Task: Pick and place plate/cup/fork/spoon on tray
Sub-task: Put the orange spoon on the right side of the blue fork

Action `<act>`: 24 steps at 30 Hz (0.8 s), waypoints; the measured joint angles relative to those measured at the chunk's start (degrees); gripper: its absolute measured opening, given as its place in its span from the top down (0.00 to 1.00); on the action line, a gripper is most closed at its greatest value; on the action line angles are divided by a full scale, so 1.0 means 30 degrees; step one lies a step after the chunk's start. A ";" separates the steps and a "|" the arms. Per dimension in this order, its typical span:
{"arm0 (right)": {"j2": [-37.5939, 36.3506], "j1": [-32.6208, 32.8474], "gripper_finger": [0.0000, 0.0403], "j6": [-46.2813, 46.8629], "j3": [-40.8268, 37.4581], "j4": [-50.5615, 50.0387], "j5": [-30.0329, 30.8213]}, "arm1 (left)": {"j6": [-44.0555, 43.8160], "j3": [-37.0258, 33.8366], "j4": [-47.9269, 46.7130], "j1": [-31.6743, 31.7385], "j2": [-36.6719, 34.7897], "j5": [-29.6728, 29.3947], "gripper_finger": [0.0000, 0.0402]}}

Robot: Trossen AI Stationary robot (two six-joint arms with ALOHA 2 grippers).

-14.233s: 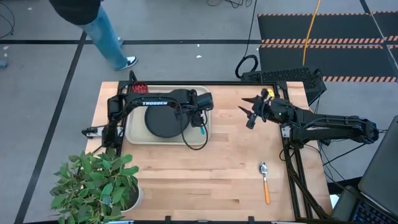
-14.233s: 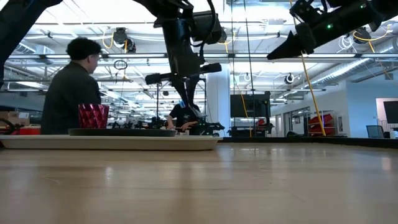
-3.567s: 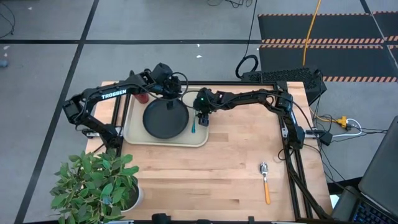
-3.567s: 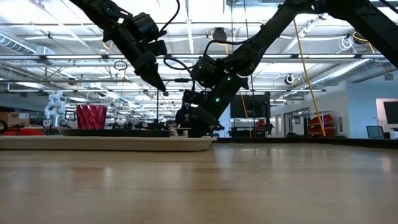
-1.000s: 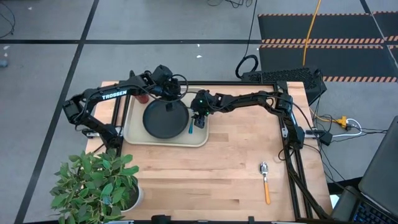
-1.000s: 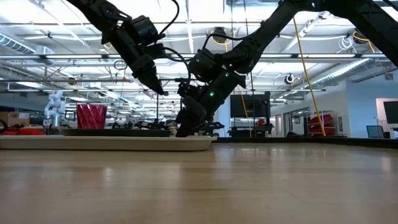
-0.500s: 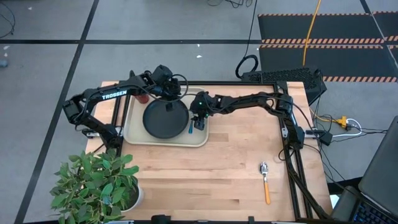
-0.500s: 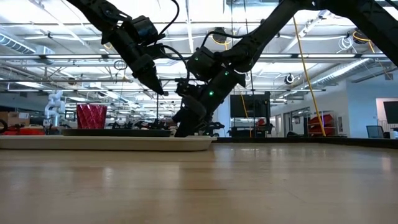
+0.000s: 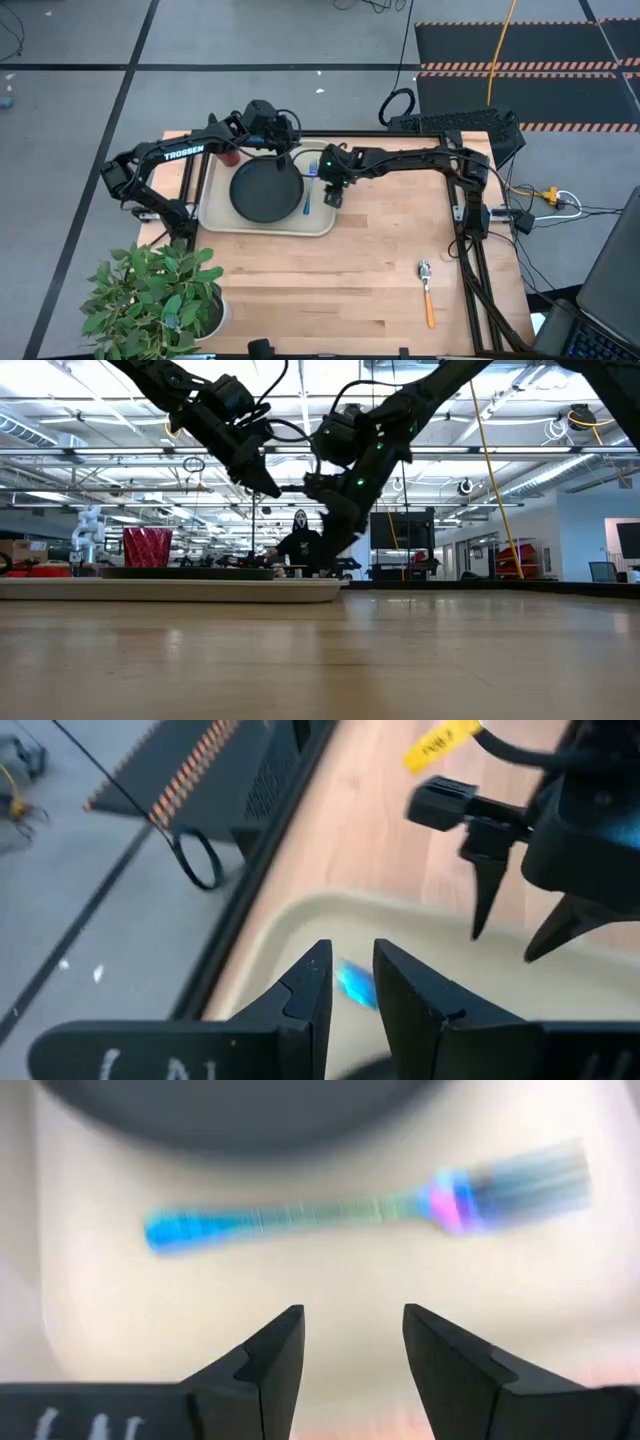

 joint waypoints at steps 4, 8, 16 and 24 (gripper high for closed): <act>-0.1208 0.0120 0.59 0.1483 0.0000 -0.5167 0.1138 | -0.0278 0.0000 0.1844 -0.0024 -0.0366 0.0057 0.80; -0.2671 0.0248 0.59 0.4339 0.0000 -1.0320 0.2016 | -0.0249 0.0000 0.3537 -0.0139 -0.1152 0.0598 0.80; -0.6123 0.0778 0.59 1.2675 -0.2891 -1.6296 0.2337 | 0.0817 0.0007 0.4564 -0.0302 -0.2200 0.0646 0.80; -1.0722 0.2466 0.59 2.0798 -0.9371 -1.3835 -0.2640 | 0.2232 0.0007 0.4446 -0.0342 -0.2091 0.0639 0.80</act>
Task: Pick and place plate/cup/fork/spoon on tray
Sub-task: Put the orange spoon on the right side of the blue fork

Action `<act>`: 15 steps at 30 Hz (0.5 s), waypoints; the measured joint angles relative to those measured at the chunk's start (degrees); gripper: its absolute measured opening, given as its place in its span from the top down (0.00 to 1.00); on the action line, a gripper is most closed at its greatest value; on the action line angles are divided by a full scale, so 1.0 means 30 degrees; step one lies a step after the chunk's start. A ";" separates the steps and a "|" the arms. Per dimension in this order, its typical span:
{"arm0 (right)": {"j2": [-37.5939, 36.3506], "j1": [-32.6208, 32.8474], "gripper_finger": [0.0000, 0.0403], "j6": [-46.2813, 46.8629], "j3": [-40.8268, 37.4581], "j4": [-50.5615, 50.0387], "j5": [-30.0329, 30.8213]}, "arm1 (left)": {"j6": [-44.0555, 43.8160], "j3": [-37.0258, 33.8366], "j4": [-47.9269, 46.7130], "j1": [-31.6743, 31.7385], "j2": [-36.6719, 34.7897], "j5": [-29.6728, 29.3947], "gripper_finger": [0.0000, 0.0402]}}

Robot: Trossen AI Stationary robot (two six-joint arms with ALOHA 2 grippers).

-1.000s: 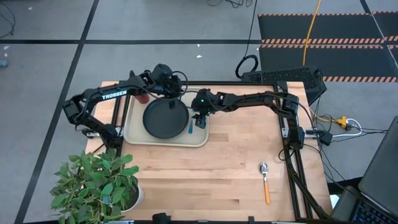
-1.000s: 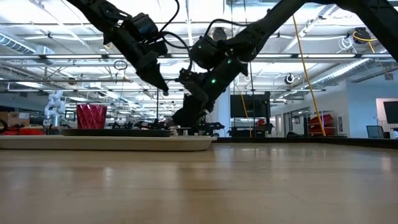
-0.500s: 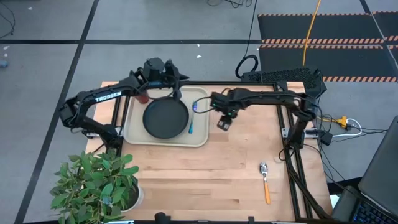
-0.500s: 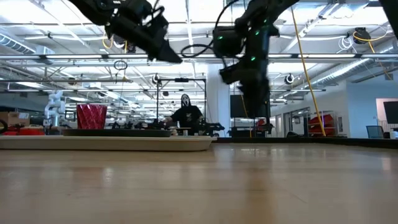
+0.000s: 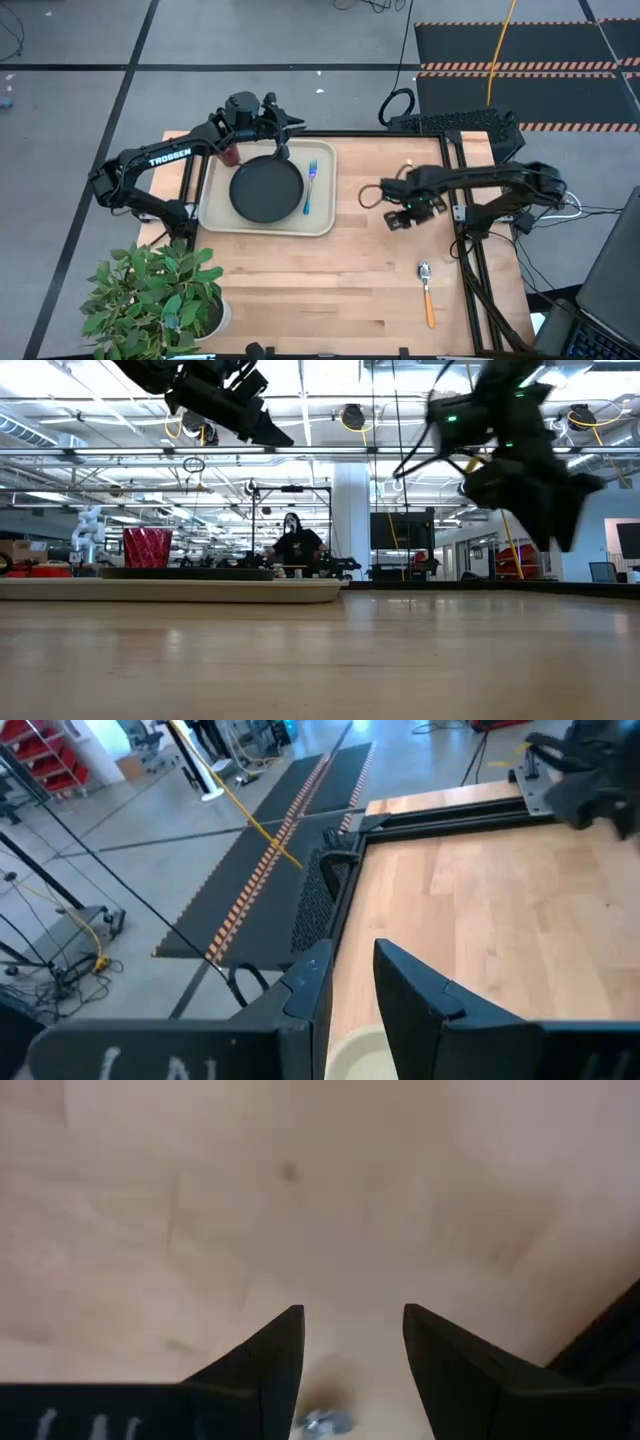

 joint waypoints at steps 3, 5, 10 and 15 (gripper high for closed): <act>-0.1423 0.1376 0.59 0.2886 -0.1324 0.1066 -0.1152 | 0.0367 0.0000 0.0155 0.0015 -0.0007 0.0000 0.80; -0.2119 0.2383 0.59 0.4814 -0.1772 0.1472 -0.1518 | 0.0695 0.0000 0.0151 0.0015 -0.0007 -0.0007 0.80; -0.2938 0.5423 0.59 0.9125 -0.1893 0.1785 -0.1788 | 0.1073 0.0000 0.0277 0.0000 -0.0007 0.0000 0.80; -0.2811 0.8768 0.59 1.3215 -0.1893 0.2792 -0.1781 | 0.0935 0.0000 -0.0064 0.0007 -0.0007 0.0000 0.80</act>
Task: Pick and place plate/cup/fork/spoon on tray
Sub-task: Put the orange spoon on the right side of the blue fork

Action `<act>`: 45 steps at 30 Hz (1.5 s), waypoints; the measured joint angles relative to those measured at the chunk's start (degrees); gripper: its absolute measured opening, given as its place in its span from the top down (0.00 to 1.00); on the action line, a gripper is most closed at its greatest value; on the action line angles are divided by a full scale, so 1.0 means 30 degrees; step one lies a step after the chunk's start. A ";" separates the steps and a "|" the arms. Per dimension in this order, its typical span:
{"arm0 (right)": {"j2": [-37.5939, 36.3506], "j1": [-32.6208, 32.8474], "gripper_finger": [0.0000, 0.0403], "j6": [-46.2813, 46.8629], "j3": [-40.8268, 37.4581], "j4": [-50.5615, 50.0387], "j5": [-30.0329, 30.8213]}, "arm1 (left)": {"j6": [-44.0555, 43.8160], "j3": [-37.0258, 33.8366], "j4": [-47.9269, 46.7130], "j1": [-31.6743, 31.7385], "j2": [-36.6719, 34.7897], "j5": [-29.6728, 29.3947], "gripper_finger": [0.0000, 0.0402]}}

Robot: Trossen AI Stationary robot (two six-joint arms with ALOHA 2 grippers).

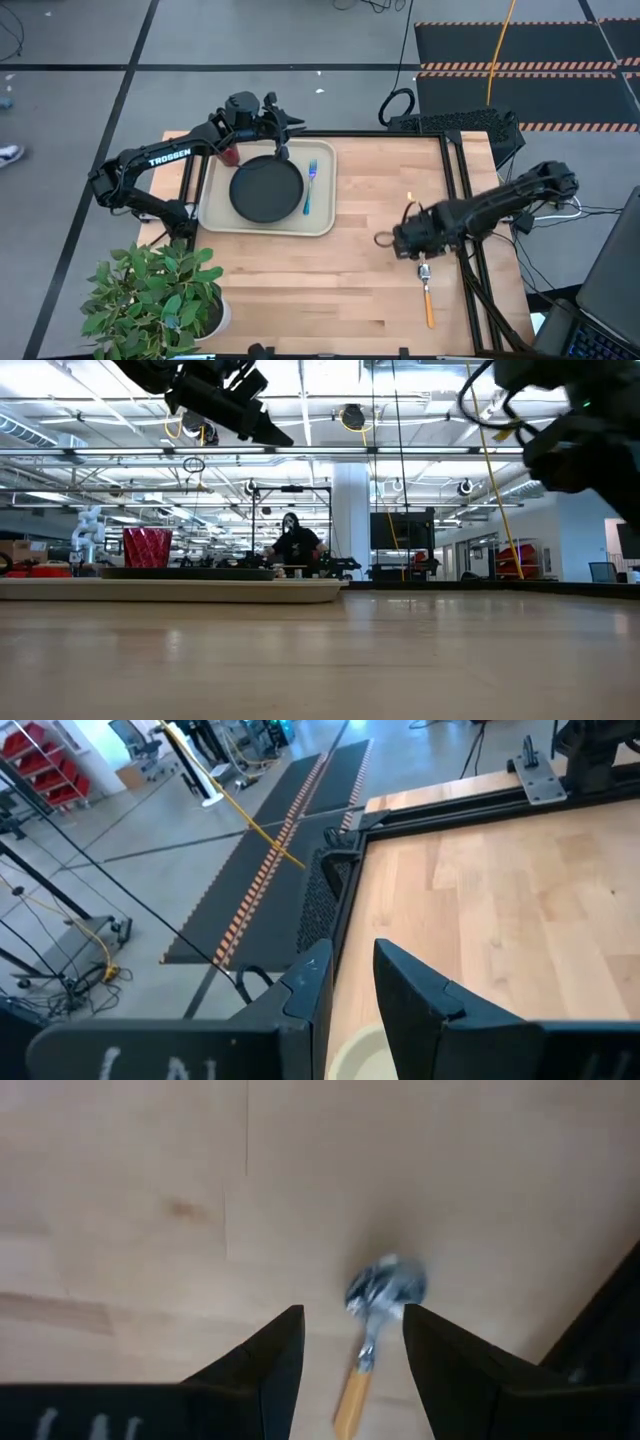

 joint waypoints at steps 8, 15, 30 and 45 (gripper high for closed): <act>0.1597 0.4712 0.57 0.5453 0.0007 0.2850 0.0427 | -0.0588 0.0000 -0.0457 -0.0282 0.0000 0.0558 0.80; 0.2895 0.7046 0.47 0.9149 0.0007 0.4503 0.0464 | -0.0471 0.0000 -0.0872 -0.0562 0.0000 0.1093 0.80; 0.5435 0.7781 0.50 0.8735 0.0021 0.4072 0.0927 | -0.0642 0.0000 -0.0983 -0.0729 0.0000 0.1176 0.80; 0.5532 0.7745 0.96 0.6695 -0.0886 0.5802 0.1079 | -0.0806 0.0000 -0.1693 -0.1166 0.0000 0.1217 0.80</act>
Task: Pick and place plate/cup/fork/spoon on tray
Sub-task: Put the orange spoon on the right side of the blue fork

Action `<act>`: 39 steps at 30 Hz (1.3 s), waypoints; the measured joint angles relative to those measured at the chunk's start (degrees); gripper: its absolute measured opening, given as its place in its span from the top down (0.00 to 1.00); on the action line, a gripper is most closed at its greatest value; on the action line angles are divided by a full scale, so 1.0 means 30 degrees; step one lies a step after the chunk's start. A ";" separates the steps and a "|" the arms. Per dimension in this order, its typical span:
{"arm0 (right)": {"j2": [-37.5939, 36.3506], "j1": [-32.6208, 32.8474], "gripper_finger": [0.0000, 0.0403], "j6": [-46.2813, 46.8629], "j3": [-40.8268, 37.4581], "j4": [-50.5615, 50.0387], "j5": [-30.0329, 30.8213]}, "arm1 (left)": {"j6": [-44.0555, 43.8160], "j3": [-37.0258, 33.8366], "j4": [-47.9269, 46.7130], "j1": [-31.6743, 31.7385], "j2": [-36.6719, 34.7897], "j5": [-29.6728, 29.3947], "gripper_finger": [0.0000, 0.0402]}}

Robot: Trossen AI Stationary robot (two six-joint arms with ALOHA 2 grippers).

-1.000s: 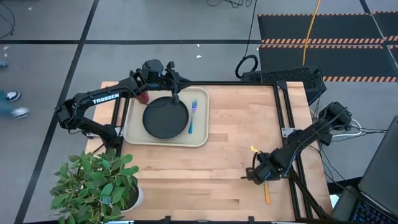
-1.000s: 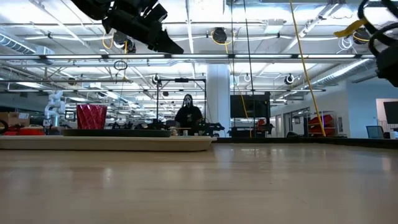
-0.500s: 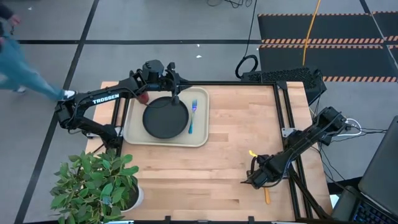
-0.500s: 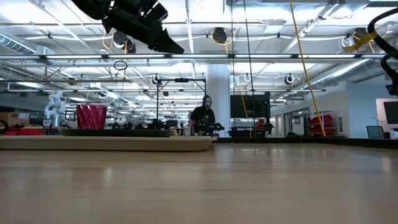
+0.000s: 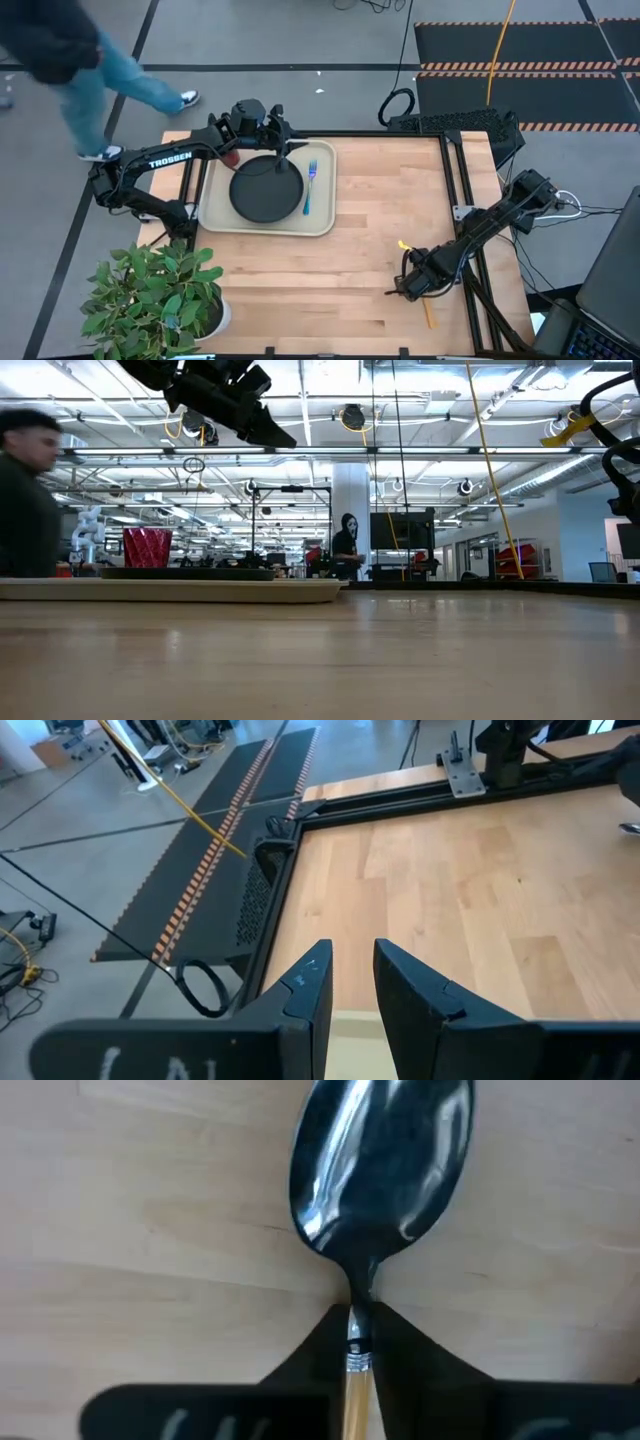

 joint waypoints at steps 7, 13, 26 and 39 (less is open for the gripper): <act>0.0000 -0.1064 0.97 -0.1897 -0.0170 0.0178 0.1871 | 0.0118 0.0000 -0.0126 0.0000 0.0000 -0.0015 0.80; 0.0007 -0.3435 0.98 -0.6265 -0.0185 0.1819 0.7212 | 0.0262 0.0000 -0.0090 0.0015 -0.0007 -0.0036 0.80; 0.0133 -1.1390 0.99 -1.8499 -0.0250 0.9925 0.9927 | 0.0485 0.0000 0.0504 0.0037 -0.0022 -0.0060 0.80; -0.0087 -1.4355 1.00 -2.2270 -0.0221 1.2722 0.8465 | 0.0875 0.0000 0.0002 0.0775 -0.0022 -0.0080 0.80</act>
